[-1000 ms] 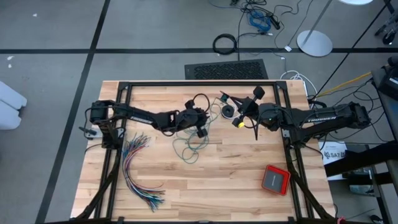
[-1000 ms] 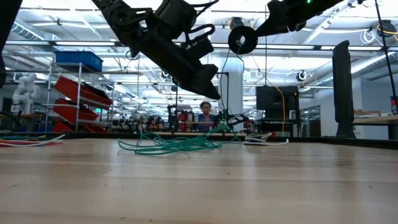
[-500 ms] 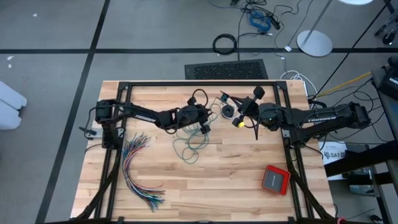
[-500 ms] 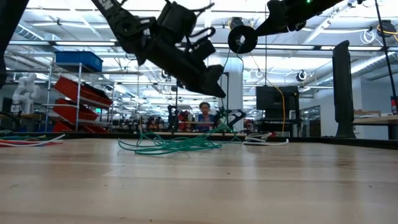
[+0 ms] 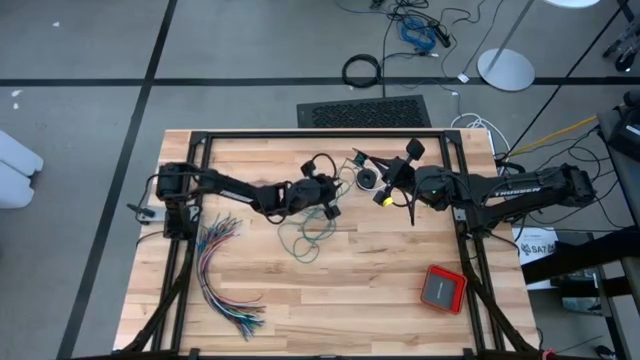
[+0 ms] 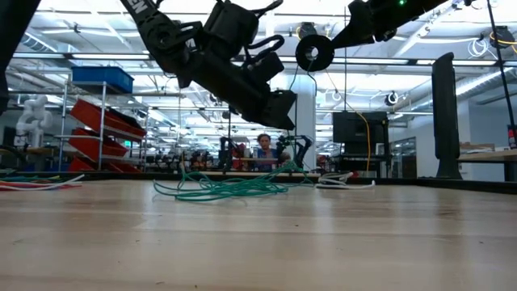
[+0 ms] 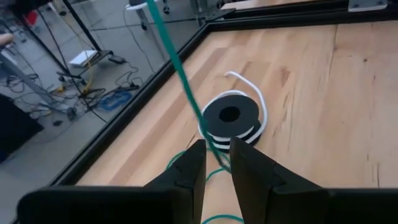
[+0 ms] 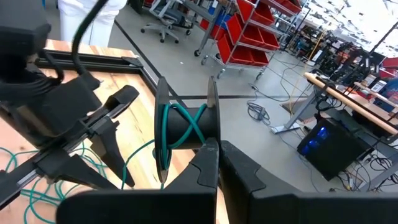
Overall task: Coil cords
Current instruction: Coil the green wire onto the spool
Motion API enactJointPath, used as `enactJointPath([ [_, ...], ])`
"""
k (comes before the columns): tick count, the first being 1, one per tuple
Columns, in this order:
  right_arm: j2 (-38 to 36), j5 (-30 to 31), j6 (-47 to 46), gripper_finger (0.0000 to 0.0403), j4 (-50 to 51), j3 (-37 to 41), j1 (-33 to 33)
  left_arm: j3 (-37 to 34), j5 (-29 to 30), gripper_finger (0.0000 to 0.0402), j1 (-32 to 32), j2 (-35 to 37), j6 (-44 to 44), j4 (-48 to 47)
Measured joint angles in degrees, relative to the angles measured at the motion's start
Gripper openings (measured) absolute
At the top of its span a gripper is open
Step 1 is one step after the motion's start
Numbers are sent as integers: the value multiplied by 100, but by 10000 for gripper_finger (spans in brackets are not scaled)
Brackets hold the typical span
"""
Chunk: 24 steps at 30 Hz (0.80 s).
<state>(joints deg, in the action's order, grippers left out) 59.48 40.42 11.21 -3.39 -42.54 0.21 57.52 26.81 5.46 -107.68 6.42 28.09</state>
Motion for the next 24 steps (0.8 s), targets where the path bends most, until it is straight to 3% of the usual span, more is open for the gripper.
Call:
enactJointPath([
  [12,0,-2,-3,0,6,0,0,-2,526,78,-215,0,50,-27],
  [24,0,-4,-3,0,-33,0,0,-4,6,34,-75,0,-11,246],
])
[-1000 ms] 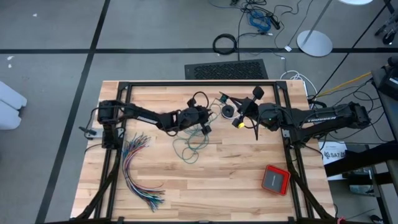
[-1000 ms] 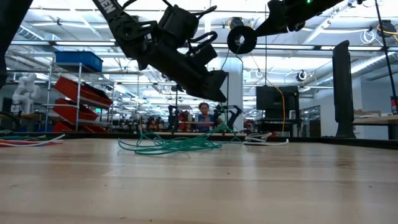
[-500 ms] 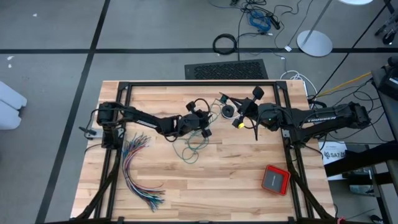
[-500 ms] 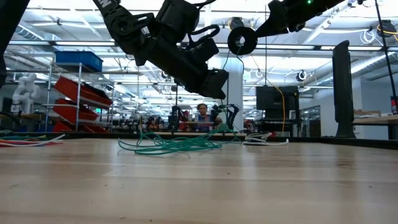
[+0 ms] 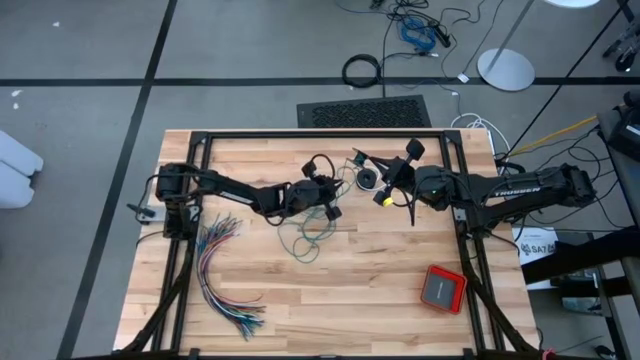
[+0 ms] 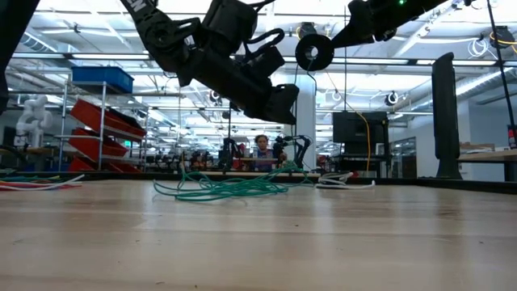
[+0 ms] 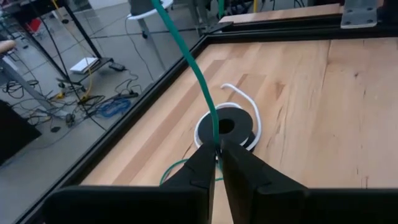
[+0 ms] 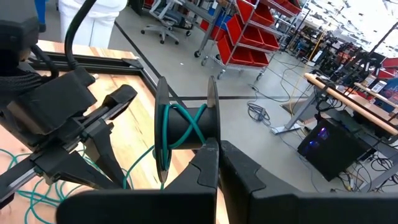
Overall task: Coil cords
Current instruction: Coil the green wire onto the spool
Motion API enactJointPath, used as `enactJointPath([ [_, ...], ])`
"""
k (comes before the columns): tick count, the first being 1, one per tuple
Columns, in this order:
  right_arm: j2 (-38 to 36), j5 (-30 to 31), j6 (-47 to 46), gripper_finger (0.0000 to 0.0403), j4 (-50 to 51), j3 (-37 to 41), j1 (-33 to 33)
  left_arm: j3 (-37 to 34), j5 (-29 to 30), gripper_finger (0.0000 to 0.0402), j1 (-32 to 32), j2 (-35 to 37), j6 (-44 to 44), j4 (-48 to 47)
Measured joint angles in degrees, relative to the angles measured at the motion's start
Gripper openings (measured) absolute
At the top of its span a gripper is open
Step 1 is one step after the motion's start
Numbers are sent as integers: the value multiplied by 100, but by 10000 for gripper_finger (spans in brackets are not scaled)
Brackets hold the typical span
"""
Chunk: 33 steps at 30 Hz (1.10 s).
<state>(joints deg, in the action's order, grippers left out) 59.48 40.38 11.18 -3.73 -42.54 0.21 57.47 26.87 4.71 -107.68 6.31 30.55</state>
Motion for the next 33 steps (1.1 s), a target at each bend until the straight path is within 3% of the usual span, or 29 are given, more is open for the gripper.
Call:
enactJointPath([
  [16,0,-35,0,0,-81,0,2,0,2,33,99,0,-2,9],
  [26,0,-159,-44,0,-91,0,2,-2,-100,3,130,0,157,87],
  [33,299,-630,-273,0,-396,2,67,7,-326,2,197,0,314,557],
])
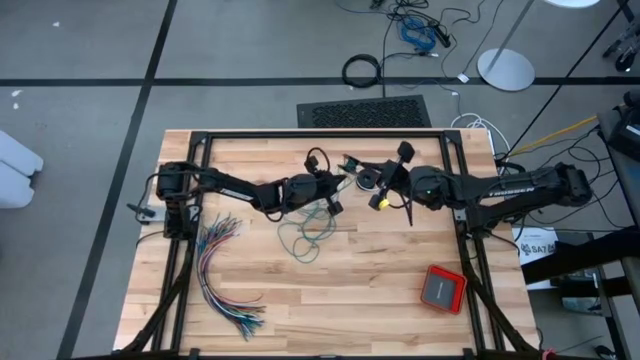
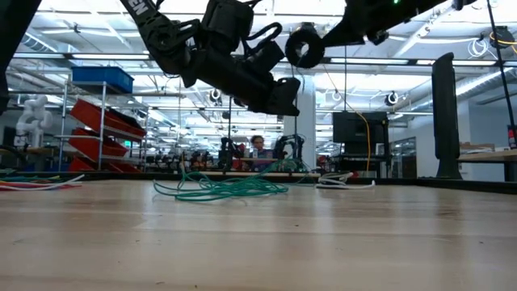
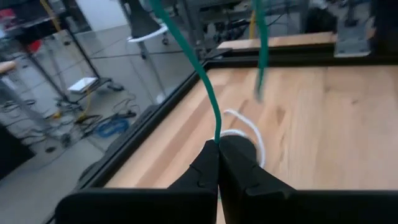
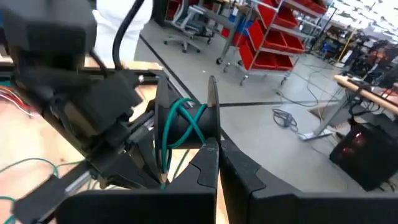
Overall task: Coil cords
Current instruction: Coil the green wire onto the spool
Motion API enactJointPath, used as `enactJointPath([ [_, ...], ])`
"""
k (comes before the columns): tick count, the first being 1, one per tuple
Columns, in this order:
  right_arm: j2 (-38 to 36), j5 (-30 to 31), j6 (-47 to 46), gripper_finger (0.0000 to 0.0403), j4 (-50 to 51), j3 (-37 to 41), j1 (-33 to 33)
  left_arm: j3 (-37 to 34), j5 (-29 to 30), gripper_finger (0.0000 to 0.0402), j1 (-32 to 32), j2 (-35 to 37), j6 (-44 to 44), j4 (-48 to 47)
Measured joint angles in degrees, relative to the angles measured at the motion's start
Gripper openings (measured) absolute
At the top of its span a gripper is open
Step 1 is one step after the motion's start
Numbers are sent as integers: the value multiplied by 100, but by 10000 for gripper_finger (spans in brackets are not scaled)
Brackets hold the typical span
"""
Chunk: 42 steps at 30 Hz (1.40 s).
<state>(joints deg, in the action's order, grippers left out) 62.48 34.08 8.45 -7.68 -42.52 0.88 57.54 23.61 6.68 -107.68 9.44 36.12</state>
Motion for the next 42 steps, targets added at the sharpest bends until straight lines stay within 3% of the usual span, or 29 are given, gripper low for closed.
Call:
enactJointPath([
  [8,750,-313,-96,0,-901,4,163,247,-260,1,19,-193,-43,38],
  [19,1236,-291,-136,0,-1015,4,461,264,-255,0,-162,-199,-5,257],
  [42,1301,-113,-279,0,-747,634,620,260,-228,0,-236,-136,73,0],
])
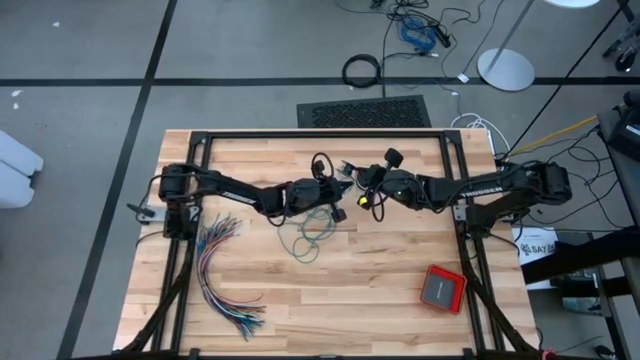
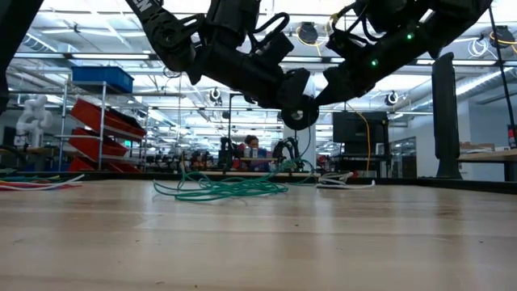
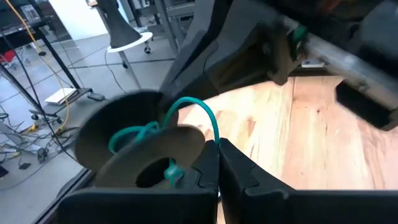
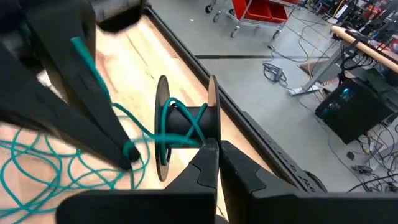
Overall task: Coil cords
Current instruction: Coil the green wire onto the spool
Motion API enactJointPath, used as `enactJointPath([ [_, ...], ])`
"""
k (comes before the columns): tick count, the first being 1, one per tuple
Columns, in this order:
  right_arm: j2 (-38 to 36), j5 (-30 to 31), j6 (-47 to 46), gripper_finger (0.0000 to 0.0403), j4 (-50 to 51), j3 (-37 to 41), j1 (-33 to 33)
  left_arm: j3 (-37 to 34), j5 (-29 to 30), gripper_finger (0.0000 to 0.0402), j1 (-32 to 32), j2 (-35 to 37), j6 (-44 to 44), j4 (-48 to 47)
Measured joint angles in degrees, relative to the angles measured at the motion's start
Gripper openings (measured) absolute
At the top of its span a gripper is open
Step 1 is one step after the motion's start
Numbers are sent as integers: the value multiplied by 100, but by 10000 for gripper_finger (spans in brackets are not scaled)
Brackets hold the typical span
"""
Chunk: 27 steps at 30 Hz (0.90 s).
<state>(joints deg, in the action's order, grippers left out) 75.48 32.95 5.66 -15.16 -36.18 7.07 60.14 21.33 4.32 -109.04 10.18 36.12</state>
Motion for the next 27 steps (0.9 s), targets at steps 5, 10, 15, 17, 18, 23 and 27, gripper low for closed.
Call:
enactJointPath([
  [5,-4,-4,-51,0,-2,140,-2,2,245,0,-28,241,333,-264],
  [10,-4,-6,-53,0,2,196,-7,2,409,0,-28,443,479,-777],
  [15,-97,-4,-53,0,37,196,-89,-84,581,0,58,476,427,-1318],
  [17,-149,-7,-53,0,40,196,-135,-167,594,0,96,479,385,-1330],
  [18,-182,-6,-51,0,85,196,-158,-198,595,0,108,479,377,-1337],
  [23,-322,-13,-174,0,335,196,-284,-229,614,0,151,494,376,-1310],
  [27,-350,-31,-246,0,502,196,-391,-232,613,0,214,532,414,-1245],
])
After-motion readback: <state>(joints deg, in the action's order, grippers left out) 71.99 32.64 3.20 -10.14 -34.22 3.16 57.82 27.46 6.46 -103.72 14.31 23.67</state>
